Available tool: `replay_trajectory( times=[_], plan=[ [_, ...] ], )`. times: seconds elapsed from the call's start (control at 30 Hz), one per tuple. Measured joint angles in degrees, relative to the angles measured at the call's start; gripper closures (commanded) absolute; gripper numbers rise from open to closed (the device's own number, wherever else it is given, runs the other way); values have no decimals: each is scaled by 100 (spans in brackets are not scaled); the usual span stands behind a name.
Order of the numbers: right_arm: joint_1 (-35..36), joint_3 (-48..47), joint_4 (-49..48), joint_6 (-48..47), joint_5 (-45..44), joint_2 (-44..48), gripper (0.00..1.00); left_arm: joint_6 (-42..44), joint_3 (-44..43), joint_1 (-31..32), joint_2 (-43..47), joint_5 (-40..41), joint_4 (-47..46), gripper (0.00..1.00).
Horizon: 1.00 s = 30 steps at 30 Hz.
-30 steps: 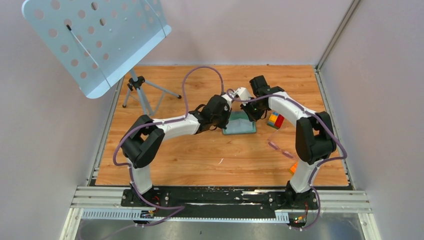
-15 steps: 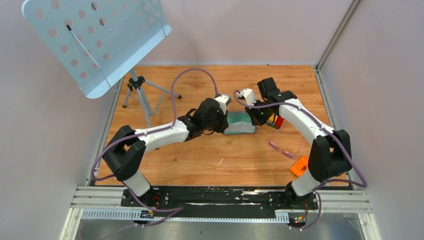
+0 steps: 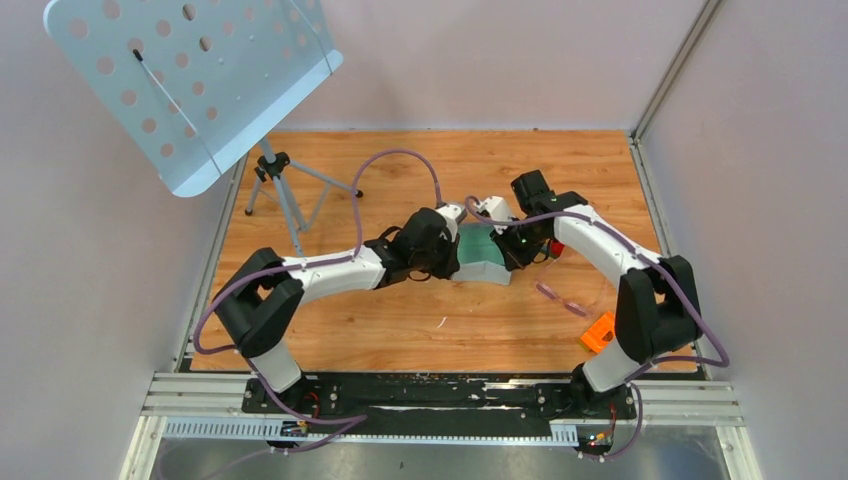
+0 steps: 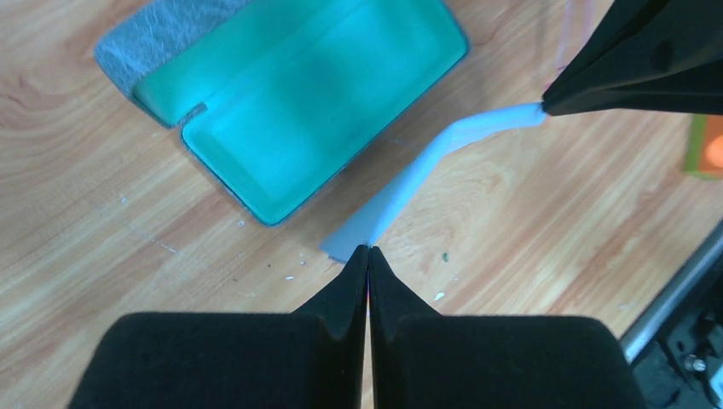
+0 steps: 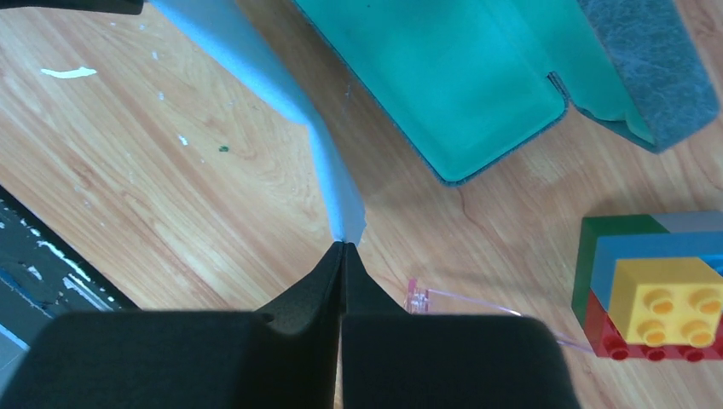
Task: Organize the sunglasses
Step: Place the glasses cleaning cloth in the sunglasses case.
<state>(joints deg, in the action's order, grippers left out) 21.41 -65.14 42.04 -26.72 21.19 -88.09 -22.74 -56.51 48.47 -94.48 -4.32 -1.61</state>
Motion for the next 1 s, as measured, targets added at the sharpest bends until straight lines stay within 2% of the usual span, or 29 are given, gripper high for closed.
replay_trajectory(
  times=[0.4,1.0],
  plan=[
    [-2,-640,-116,-94,-282,-946,100,157,-365,2,-688,334,61,100],
    [-7,-1008,-439,-155,-625,-1528,100,564,-992,-52,-1266,931,160,100]
  ],
)
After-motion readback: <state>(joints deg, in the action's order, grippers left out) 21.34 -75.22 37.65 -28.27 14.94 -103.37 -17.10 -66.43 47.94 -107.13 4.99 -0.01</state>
